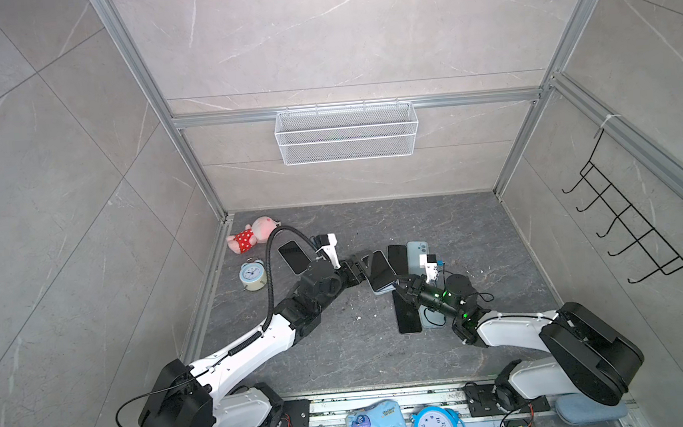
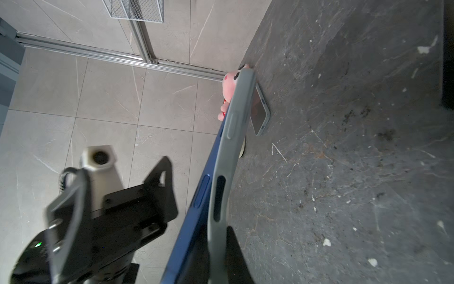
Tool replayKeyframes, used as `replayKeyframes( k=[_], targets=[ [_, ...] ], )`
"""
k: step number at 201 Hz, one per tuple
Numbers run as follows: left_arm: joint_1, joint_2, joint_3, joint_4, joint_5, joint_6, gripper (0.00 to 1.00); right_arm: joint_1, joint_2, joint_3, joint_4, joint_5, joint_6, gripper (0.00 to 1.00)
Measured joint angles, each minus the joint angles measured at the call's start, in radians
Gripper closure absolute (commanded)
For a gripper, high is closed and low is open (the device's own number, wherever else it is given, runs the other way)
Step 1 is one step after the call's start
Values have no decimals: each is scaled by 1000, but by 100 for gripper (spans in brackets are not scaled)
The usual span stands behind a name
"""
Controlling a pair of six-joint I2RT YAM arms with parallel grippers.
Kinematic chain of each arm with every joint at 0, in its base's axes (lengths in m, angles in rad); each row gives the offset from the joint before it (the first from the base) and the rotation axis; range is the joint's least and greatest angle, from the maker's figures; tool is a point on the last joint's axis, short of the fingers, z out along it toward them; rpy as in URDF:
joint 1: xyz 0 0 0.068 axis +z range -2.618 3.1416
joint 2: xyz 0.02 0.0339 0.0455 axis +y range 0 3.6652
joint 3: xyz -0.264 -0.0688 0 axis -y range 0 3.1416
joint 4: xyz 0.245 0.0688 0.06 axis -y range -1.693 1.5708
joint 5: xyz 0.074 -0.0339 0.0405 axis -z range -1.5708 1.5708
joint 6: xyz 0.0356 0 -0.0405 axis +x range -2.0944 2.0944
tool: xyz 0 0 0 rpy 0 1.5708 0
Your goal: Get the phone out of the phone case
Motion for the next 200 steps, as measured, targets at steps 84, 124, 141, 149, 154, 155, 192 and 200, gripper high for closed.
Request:
replayKeyframes(
  k=[84, 124, 141, 149, 154, 155, 192, 200],
  targets=[
    [-211, 44, 210, -418, 8, 632, 23, 0, 0, 0, -22, -1, -4, 100],
    [-221, 108, 223, -475, -67, 737, 25, 0, 0, 0, -21, -1, -4, 100],
    [-221, 125, 223, -485, -95, 760, 26, 0, 0, 0, -21, -2, -4, 100],
    [-221, 129, 223, -484, -106, 767, 26, 0, 0, 0, -21, -2, -4, 100],
    [-221, 133, 223, -483, -116, 771, 26, 0, 0, 0, -21, -2, -4, 100],
    [-221, 134, 223, -483, -117, 771, 26, 0, 0, 0, -21, -2, -4, 100],
    [-221, 204, 256, -483, -173, 793, 28, 0, 0, 0, -21, -2, -4, 100],
    [-221, 221, 268, -486, -192, 800, 30, -2, 1, 0, -25, 0, -3, 100]
  ],
)
